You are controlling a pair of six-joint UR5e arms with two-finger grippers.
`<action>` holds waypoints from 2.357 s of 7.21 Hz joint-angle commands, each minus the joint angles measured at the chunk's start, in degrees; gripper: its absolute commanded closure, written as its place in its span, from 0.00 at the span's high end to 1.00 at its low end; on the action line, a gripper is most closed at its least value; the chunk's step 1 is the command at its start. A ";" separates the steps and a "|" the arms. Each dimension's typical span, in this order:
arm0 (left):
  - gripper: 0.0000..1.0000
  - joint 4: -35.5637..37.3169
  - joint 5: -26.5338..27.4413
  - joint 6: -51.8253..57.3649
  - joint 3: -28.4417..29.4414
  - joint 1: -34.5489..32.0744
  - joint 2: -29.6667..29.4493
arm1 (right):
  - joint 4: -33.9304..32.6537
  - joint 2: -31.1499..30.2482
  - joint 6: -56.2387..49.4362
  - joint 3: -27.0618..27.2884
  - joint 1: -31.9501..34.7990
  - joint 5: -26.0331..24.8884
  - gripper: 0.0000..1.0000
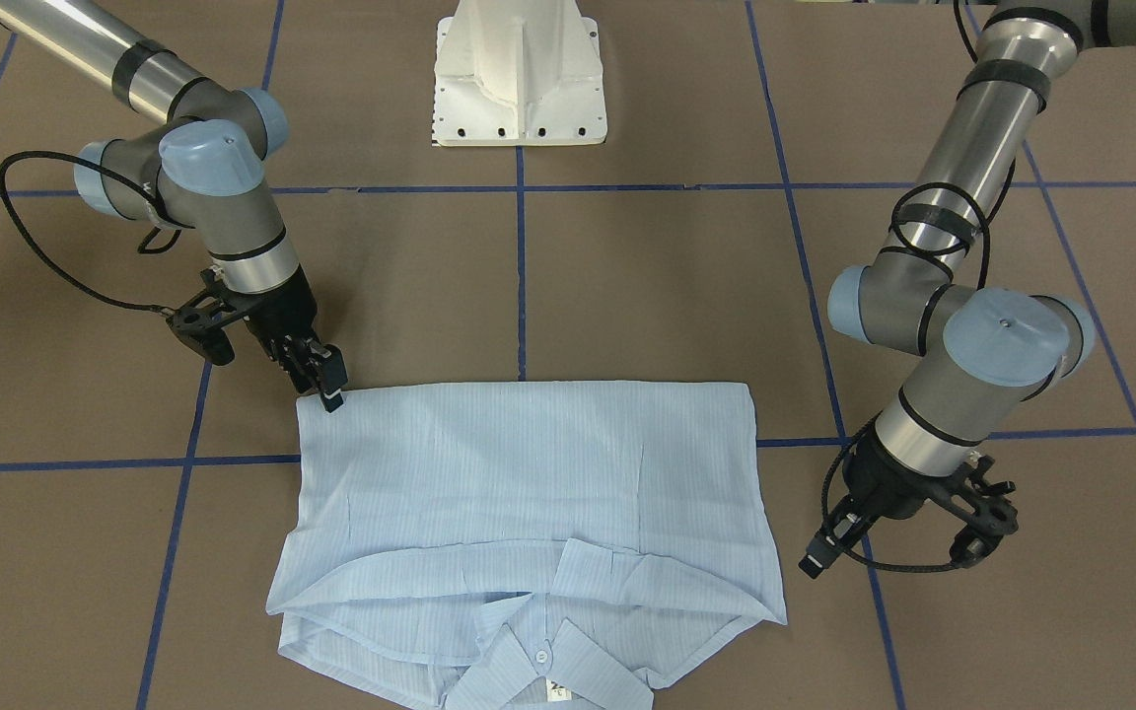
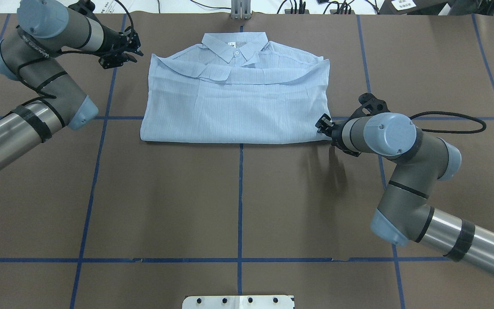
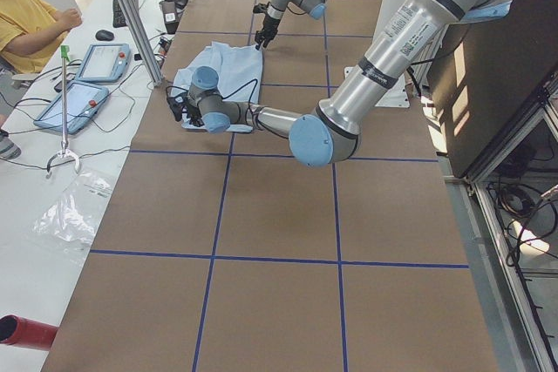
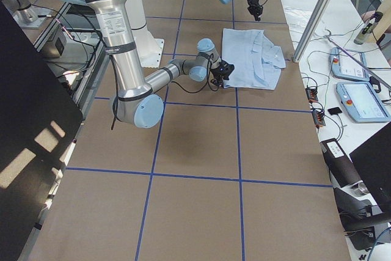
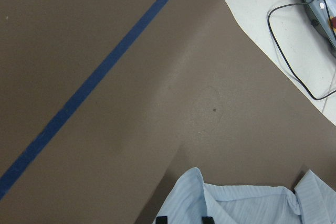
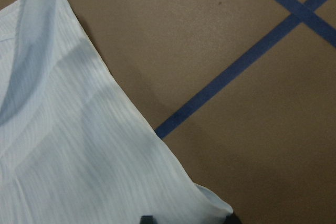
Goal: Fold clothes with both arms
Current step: 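Release the hem and move the right gripper down to the folded side edge, then grasp the folded side edge with the right gripper and drag it toward the robot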
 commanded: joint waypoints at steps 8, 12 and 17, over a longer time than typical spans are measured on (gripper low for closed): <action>0.33 0.43 -0.55 -0.01 -8.32 0.00 4.30 | -1.90 -19.89 0.18 23.93 -9.77 1.38 0.00; 0.35 0.87 -4.76 -1.50 -18.97 0.79 9.84 | -5.60 -24.33 4.13 31.81 -18.23 30.94 0.00; 0.40 0.96 -5.04 -10.44 -33.99 8.40 18.02 | -5.24 -24.89 4.31 34.19 -14.86 33.21 1.00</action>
